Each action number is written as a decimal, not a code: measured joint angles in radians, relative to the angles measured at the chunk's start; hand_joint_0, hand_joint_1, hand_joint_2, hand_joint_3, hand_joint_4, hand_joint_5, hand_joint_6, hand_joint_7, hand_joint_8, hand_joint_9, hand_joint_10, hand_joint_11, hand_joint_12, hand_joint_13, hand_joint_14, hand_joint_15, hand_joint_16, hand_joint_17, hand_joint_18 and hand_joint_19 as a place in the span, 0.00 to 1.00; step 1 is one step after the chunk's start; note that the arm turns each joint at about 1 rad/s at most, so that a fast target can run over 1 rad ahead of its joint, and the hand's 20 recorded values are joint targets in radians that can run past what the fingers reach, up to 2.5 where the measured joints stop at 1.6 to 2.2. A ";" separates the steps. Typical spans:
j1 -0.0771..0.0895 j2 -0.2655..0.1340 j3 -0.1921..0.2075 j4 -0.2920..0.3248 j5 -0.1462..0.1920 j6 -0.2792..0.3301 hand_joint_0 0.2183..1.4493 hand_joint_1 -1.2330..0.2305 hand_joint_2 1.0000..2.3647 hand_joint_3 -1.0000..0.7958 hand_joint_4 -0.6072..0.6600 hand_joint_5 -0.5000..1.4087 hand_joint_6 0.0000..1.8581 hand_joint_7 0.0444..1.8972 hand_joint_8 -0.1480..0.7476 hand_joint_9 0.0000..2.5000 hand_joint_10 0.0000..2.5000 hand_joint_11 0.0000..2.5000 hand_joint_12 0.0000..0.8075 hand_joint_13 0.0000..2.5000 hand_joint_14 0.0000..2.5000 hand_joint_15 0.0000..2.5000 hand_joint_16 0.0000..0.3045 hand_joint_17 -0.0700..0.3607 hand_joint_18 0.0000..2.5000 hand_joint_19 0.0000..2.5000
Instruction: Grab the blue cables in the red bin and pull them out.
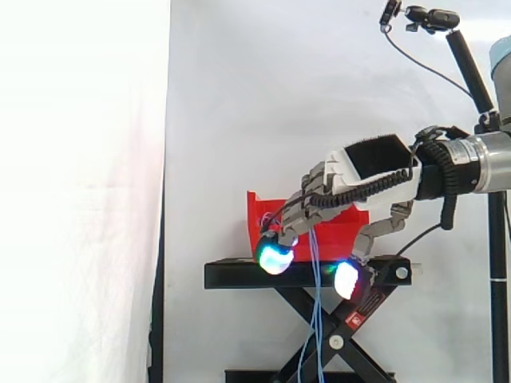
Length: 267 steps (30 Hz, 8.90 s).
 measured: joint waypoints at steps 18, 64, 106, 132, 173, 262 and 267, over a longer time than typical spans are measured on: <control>-0.016 -0.019 0.061 -0.033 -0.118 -0.072 0.46 0.15 0.00 0.00 0.62 0.56 0.00 0.31 0.43 0.30 0.01 0.36 0.43 0.27 0.01 0.24 0.17 0.44 0.25 0.33; -0.117 -0.087 0.127 -0.054 -0.281 -0.170 0.47 0.17 0.00 0.00 0.63 0.58 0.01 0.31 0.43 0.30 0.01 0.35 0.43 0.27 0.01 0.24 0.17 0.43 0.25 0.34; -0.189 -0.112 0.127 -0.189 -0.318 -0.186 0.48 0.17 0.00 0.00 0.63 0.58 0.01 0.31 0.43 0.31 0.01 0.35 0.43 0.27 0.01 0.24 0.17 0.43 0.25 0.33; -0.203 -0.111 0.146 -0.179 -0.331 -0.336 0.43 0.09 0.00 0.00 0.47 0.59 0.00 0.32 0.39 0.30 0.01 0.35 0.42 0.26 0.01 0.23 0.16 0.41 0.24 0.33; -0.216 -0.110 0.198 -0.234 -0.330 -0.398 0.26 0.04 0.00 0.00 0.56 0.50 0.03 0.33 0.44 0.25 0.01 0.35 0.49 0.25 0.01 0.22 0.21 0.49 0.27 0.31; -0.232 -0.111 0.198 -0.193 -0.332 -0.477 0.34 0.15 0.00 0.00 0.53 0.73 0.05 0.39 0.42 0.37 0.01 0.34 0.44 0.30 0.01 0.22 0.17 0.44 0.31 0.32; -0.232 -0.111 0.198 -0.193 -0.332 -0.478 0.34 0.16 0.00 0.00 0.52 0.74 0.02 0.40 0.42 0.37 0.01 0.34 0.44 0.30 0.01 0.22 0.17 0.44 0.31 0.32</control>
